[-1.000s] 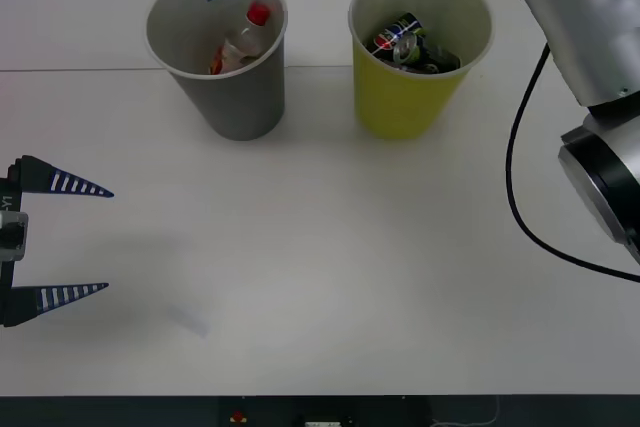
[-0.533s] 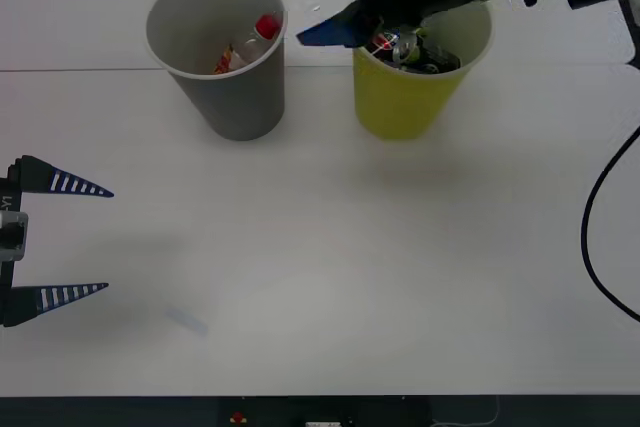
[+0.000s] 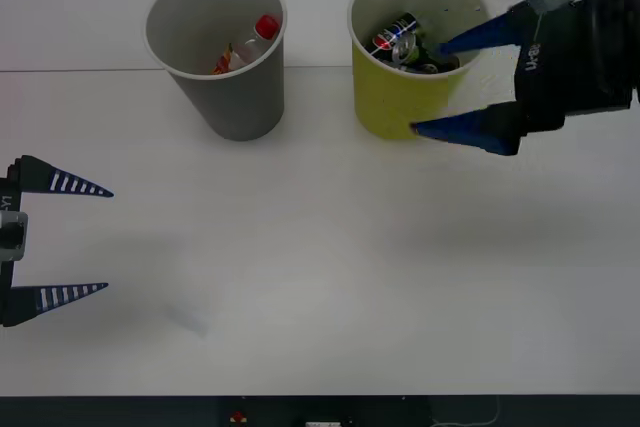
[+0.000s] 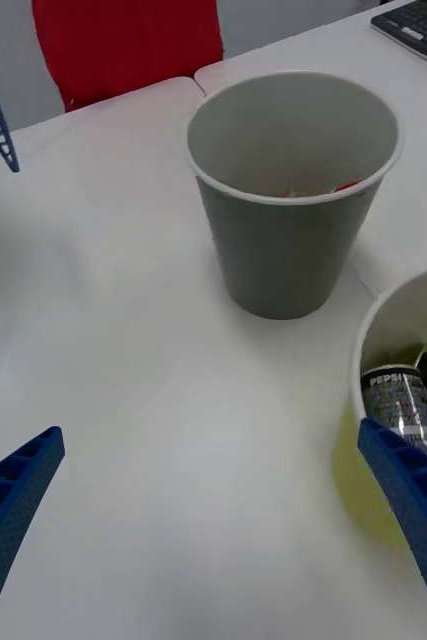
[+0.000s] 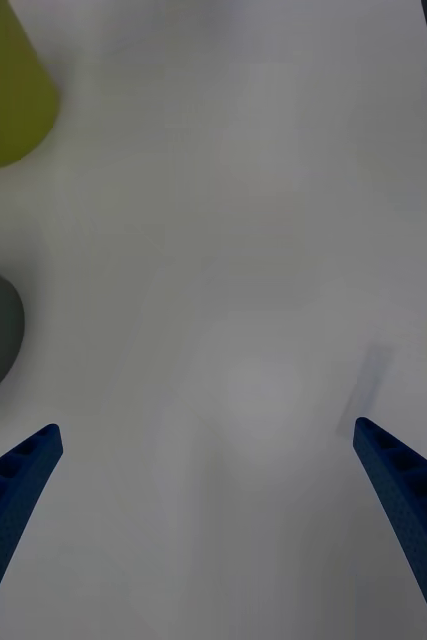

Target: Put the can into the green bin and the plastic bottle into the gray bin

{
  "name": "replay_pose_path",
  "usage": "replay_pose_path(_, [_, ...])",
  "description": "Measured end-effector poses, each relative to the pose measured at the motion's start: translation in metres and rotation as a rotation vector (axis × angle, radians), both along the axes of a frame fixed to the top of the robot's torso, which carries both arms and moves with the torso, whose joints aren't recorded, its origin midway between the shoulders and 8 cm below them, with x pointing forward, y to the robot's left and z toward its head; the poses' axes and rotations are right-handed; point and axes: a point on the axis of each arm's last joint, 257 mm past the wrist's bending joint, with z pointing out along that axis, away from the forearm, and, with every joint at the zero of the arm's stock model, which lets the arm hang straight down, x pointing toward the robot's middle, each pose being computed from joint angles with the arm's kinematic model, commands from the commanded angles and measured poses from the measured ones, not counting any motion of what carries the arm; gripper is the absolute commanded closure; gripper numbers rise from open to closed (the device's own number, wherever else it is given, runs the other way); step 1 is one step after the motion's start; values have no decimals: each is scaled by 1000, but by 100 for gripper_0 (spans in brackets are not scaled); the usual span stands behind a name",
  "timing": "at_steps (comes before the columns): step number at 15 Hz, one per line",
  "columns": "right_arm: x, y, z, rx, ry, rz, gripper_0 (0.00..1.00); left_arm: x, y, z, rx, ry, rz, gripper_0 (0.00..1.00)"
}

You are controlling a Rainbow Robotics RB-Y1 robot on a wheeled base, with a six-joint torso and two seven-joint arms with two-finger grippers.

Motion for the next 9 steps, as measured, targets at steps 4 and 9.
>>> replay_pose_path(4, [-46,-41,-25,-20,-4,50,0,0,0,0,0,0,0,0])
replay_pose_path(9, [-84,-86,-55,-79,-3,77,0,0,0,0,0,0,0,0])
